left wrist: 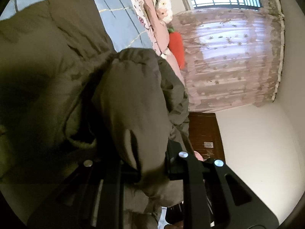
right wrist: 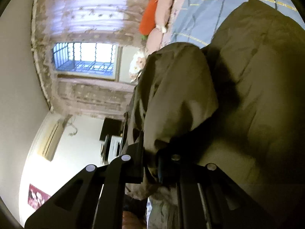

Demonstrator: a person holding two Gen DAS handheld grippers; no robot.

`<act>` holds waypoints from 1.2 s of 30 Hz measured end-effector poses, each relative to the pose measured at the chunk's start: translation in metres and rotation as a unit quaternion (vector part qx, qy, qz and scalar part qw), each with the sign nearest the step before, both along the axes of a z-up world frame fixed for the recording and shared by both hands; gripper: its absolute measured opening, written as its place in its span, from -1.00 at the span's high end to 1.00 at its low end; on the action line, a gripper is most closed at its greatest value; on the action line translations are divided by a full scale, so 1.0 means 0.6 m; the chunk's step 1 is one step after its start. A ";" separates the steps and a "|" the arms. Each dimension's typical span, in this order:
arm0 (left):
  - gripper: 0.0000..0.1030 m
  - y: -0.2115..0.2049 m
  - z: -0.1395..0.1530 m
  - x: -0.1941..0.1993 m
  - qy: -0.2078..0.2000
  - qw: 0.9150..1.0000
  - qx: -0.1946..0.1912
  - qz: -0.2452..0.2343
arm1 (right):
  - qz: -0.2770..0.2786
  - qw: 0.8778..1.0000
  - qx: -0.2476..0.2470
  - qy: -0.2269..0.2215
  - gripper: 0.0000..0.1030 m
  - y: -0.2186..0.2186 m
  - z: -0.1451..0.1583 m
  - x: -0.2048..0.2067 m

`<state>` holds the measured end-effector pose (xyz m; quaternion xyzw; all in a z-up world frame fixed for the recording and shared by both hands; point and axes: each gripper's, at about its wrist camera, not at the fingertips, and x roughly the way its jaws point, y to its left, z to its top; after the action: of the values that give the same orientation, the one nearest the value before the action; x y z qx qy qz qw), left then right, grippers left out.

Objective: Fold large clothes

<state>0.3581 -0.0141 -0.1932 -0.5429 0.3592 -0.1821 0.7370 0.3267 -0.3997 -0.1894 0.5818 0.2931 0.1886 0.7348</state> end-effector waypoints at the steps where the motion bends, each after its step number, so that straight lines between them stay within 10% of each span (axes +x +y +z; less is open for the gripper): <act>1: 0.66 0.009 0.002 -0.006 -0.001 1.000 -0.002 0.001 | 0.008 1.000 -0.007 -0.005 0.80 0.007 0.007 -0.008; 11: 0.57 0.044 -0.047 -0.066 0.032 0.999 0.002 -0.010 | 0.020 0.994 -0.072 0.078 0.80 0.033 -0.044 -0.068; 14: 0.22 0.048 -0.074 -0.063 0.057 0.998 0.008 -0.014 | 0.022 0.991 -0.092 0.091 0.66 0.035 -0.069 -0.059; 16: -0.76 0.058 -0.076 -0.068 0.056 0.998 0.014 -0.002 | 0.019 0.991 -0.089 0.096 0.25 0.031 -0.079 -0.060; 17: -0.89 0.068 -0.071 -0.076 0.057 0.998 0.018 0.015 | 0.012 0.992 -0.082 0.090 -0.38 0.027 -0.075 -0.065; 18: -0.92 0.083 -0.061 -0.090 0.046 0.998 0.009 0.037 | 0.007 0.994 -0.077 0.083 -0.84 0.024 -0.069 -0.072; 19: -0.96 0.093 -0.051 -0.100 0.034 0.999 -0.003 0.036 | 0.003 0.994 -0.076 0.076 -0.88 0.021 -0.063 -0.079; 22: -0.96 0.117 -0.008 -0.133 0.002 1.000 -0.008 0.006 | 0.030 0.996 -0.065 0.056 -0.89 0.014 -0.033 -0.106; 26: -0.96 0.155 0.058 -0.213 -0.034 0.994 0.097 -0.046 | 0.080 0.995 -0.047 0.020 -0.89 0.001 0.018 -0.164; 32: -0.96 0.247 0.089 -0.344 -0.049 0.969 0.214 -0.109 | 0.117 0.979 -0.168 -0.012 -0.93 -0.062 0.089 -0.315; 36: -0.96 0.332 0.040 -0.369 0.003 0.974 0.179 -0.138 | 0.129 0.971 -0.201 0.032 -0.94 -0.123 0.073 -0.377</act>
<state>0.1368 0.1848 -0.1693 -0.3479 0.4594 -0.2129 0.7890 0.1006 -0.4734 -0.1457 0.3857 0.4211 0.2001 0.7962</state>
